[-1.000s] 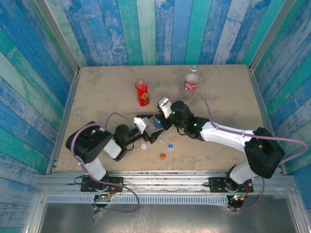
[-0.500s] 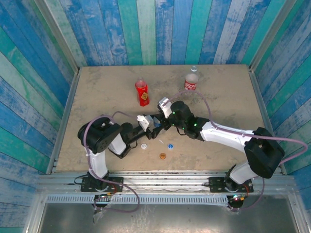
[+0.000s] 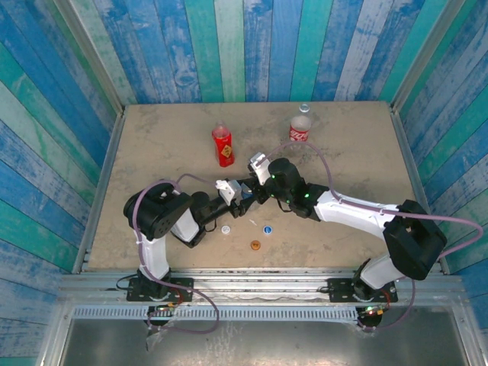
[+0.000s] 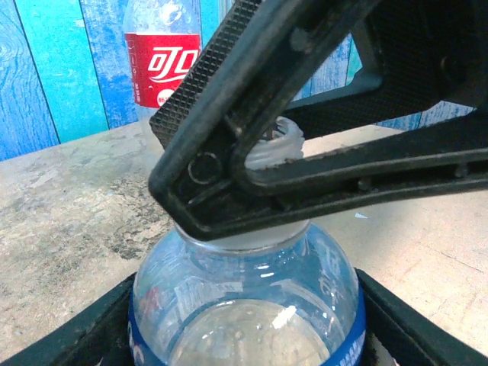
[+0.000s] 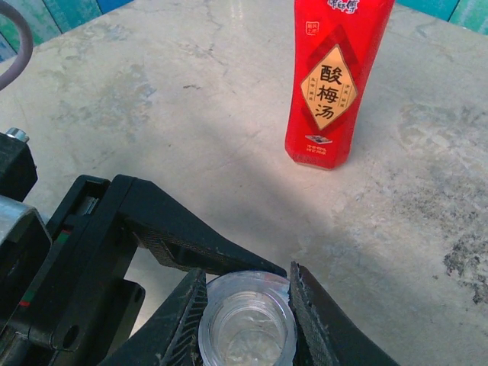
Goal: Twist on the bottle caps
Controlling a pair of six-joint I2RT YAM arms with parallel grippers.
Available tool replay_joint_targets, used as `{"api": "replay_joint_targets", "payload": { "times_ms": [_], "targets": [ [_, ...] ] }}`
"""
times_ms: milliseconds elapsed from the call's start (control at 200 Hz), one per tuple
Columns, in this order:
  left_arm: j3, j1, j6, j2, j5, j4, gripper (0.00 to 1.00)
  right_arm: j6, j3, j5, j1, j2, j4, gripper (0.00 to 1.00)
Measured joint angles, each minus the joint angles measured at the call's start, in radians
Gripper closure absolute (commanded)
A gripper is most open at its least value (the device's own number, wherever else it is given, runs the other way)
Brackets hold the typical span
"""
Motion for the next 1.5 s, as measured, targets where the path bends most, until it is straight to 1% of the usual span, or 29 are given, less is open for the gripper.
{"api": "replay_joint_targets", "payload": {
  "times_ms": [25, 115, 285, 360, 501, 671, 811, 921, 1006, 1206, 1352, 1502],
  "targets": [
    [0.000, -0.001, 0.000, 0.000, 0.001, 0.000, 0.49, 0.001, 0.000, -0.002, 0.000, -0.003, -0.003, 0.56],
    [0.000, -0.001, 0.000, 0.000, 0.004, 0.000, 0.50, 0.009, -0.012, -0.012, 0.000, -0.038, -0.005, 0.48],
    [0.000, -0.001, 0.000, 0.000, 0.009, 0.000, 0.50, 0.020, -0.096, -0.017, 0.001, -0.203, -0.006, 0.42],
    [0.000, -0.001, 0.000, 0.000, 0.015, 0.000, 0.51, 0.024, -0.140, -0.014, 0.006, -0.270, -0.011, 0.38],
    [0.000, -0.001, 0.000, 0.000, 0.022, 0.000, 0.51, 0.024, -0.219, 0.021, 0.041, -0.368, -0.082, 0.37],
    [-0.001, -0.001, 0.000, 0.000, 0.022, 0.000, 0.51, 0.057, -0.291, 0.081, 0.113, -0.412, -0.176, 0.40],
    [-0.001, -0.001, 0.000, 0.000, 0.022, 0.000, 0.51, 0.108, -0.343, 0.122, 0.176, -0.397, -0.210, 0.40],
    [-0.002, -0.001, 0.000, 0.000, 0.022, 0.000, 0.51, 0.134, -0.346, 0.162, 0.227, -0.322, -0.214, 0.42],
    [-0.002, -0.001, 0.000, 0.000, 0.022, 0.000, 0.51, 0.148, -0.346, 0.180, 0.248, -0.262, -0.210, 0.43],
    [-0.004, -0.001, 0.000, 0.000, 0.022, 0.001, 0.51, 0.175, -0.346, 0.204, 0.258, -0.152, -0.179, 0.50],
    [-0.004, -0.001, 0.000, 0.000, 0.022, 0.002, 0.51, 0.192, -0.348, 0.221, 0.259, -0.110, -0.146, 0.52],
    [-0.004, -0.001, 0.000, 0.000, 0.022, 0.002, 0.51, 0.207, -0.348, 0.224, 0.259, -0.069, -0.118, 0.57]
  ]
}}
